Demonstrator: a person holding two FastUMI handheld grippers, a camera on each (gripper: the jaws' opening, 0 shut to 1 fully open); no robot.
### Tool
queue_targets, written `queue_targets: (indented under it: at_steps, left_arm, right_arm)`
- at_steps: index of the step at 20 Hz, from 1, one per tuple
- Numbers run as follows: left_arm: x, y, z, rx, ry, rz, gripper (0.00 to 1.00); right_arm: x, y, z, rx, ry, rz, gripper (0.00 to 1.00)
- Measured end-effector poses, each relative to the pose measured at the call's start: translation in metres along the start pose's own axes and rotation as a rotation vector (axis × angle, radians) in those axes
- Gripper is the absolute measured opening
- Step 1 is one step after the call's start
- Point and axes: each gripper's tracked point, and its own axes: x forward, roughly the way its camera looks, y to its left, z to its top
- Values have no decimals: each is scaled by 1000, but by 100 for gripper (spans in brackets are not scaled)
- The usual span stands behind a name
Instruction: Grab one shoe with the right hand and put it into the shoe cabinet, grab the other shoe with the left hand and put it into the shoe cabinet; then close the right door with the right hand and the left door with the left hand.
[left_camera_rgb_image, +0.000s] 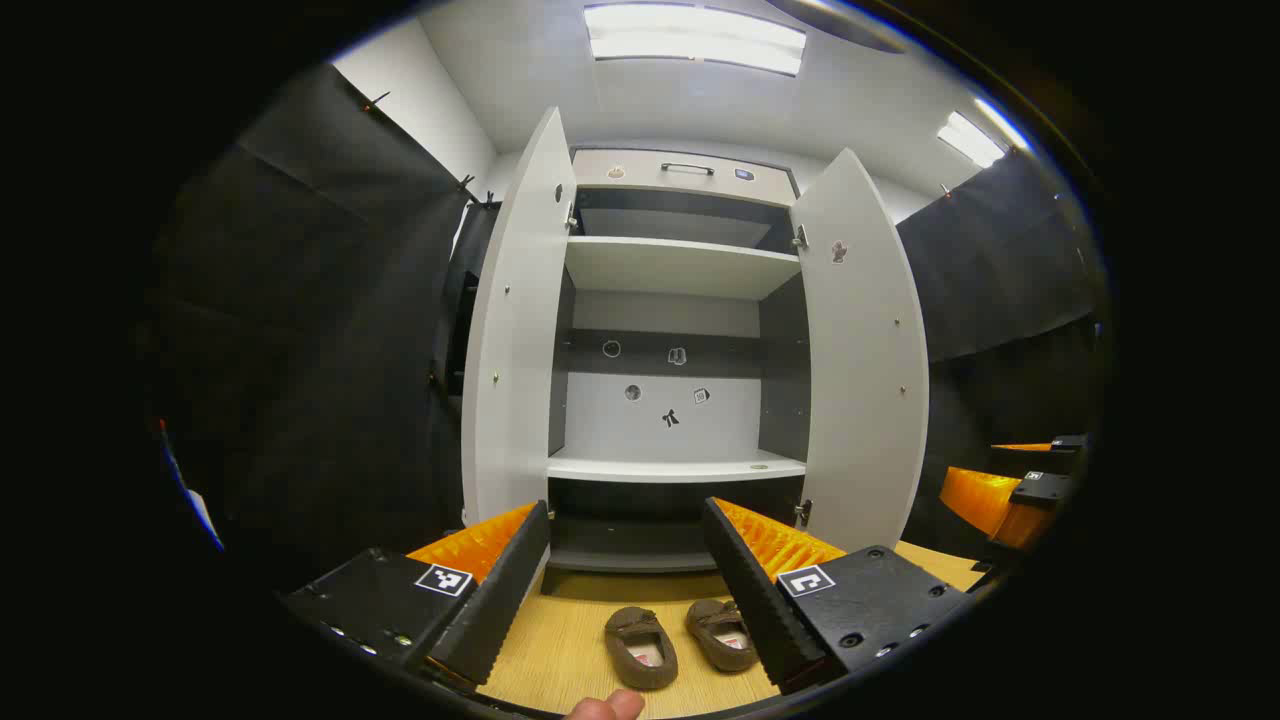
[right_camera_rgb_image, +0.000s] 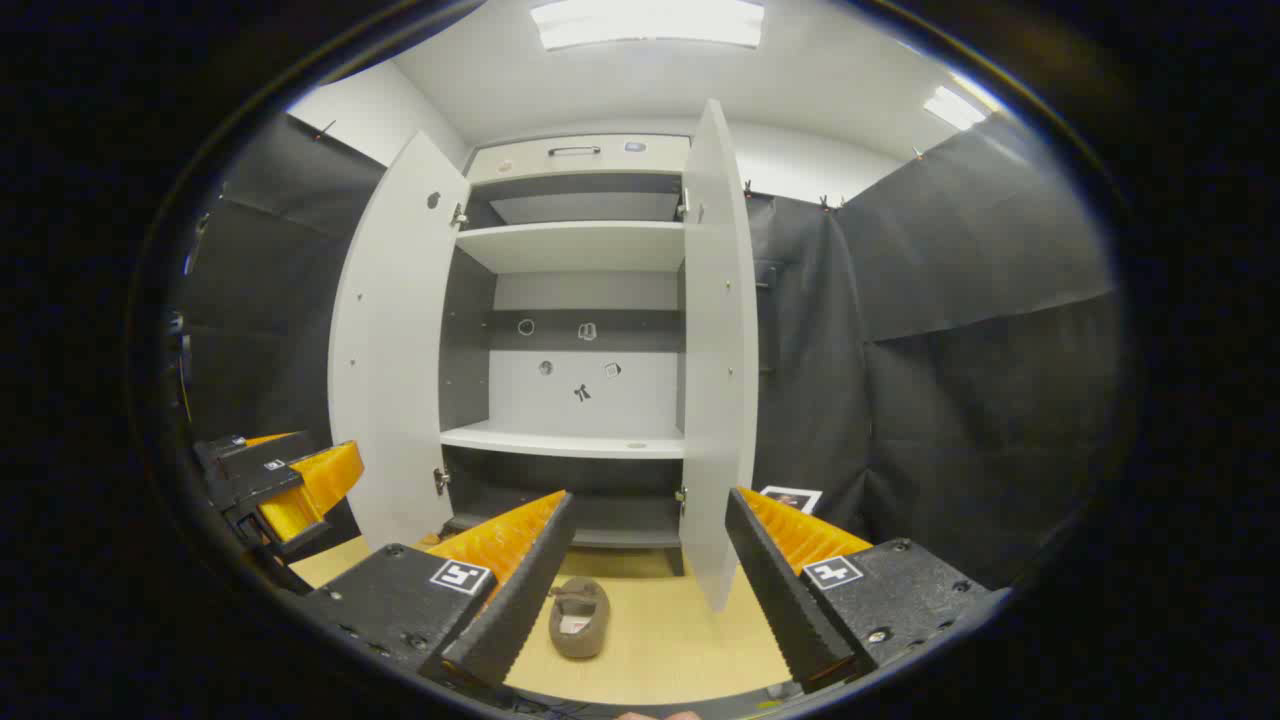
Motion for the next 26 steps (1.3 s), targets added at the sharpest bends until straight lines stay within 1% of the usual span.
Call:
queue_targets:
  at_steps: [4,7,8,9,12,17,18,19,21,22,23,24,26]
  left_arm:
    - [1,-3,-6,-22,-9,-11,94]
    - [1,-2,-13,-28,11,0,95]
    - [1,-1,-11,-28,8,1,95]
    - [2,-2,-10,-25,3,-1,95]
    - [2,-1,-12,-10,10,4,95]
    - [3,-1,-11,-13,9,17,95]
    - [4,0,-11,-18,8,16,95]
    - [3,1,-11,-20,7,18,95]
    - [4,4,-11,-18,6,25,95]
    - [4,6,-10,-16,4,29,95]
    - [3,7,-9,-16,0,36,95]
    - [3,10,-9,-20,-1,43,95]
    - [2,13,-11,-27,5,50,95]
  right_arm:
    - [2,-4,-6,-11,10,-17,99]
    - [-1,-5,-4,-4,5,-4,98]
    - [-2,-4,-1,-5,-11,4,94]
    - [-3,-5,2,-5,-30,7,99]
    - [-2,-8,-3,-9,-18,5,98]
    - [5,-6,-16,-16,12,13,98]
    - [8,-2,-19,-14,24,24,94]
    - [9,0,-22,-15,35,33,98]
    - [15,3,-24,-28,45,47,99]
    - [18,7,-25,-38,49,62,98]
    - [22,12,-28,-49,68,79,94]
    - [27,16,-32,-54,87,94,99]
    - [39,27,-38,-54,119,131,99]
